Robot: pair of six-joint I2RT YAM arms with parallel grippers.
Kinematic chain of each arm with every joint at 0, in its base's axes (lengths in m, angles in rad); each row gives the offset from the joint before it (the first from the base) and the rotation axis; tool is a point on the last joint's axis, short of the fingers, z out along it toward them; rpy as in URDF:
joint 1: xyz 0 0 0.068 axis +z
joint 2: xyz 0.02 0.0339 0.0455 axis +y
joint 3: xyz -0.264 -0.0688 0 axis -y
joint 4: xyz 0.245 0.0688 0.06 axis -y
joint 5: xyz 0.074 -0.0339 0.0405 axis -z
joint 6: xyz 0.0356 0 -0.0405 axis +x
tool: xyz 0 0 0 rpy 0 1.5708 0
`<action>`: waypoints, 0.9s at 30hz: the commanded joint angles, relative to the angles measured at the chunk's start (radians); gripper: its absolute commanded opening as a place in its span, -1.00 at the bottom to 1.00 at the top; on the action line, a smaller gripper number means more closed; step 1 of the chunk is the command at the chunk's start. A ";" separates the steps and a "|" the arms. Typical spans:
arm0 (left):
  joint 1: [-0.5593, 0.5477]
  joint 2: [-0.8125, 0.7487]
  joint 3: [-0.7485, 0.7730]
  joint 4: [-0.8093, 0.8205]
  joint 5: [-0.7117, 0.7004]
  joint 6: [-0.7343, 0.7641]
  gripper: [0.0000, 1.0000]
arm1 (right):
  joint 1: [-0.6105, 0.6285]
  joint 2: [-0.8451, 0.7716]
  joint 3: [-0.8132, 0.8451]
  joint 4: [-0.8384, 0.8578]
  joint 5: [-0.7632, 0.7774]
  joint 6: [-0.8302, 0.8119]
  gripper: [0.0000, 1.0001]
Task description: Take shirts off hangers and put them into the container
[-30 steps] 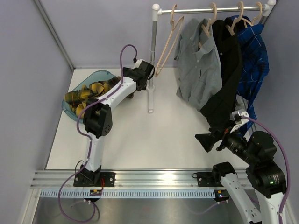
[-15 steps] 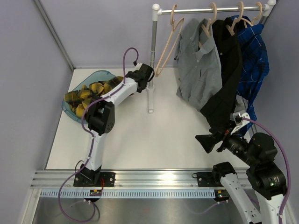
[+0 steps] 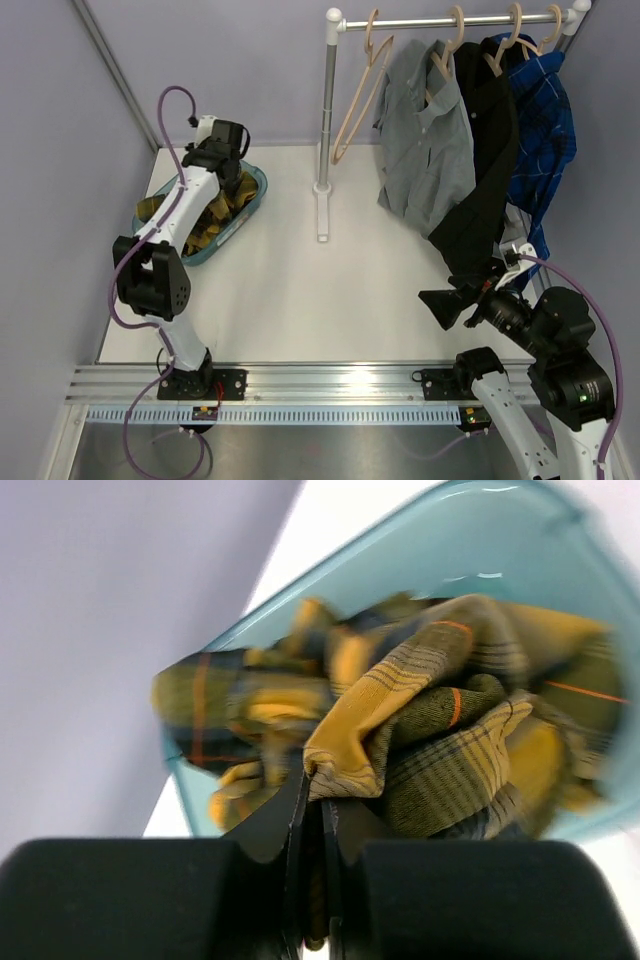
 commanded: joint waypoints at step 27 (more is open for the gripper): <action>0.199 0.312 -0.023 0.004 0.392 -0.080 0.53 | 0.007 0.035 0.040 0.010 -0.016 -0.005 0.99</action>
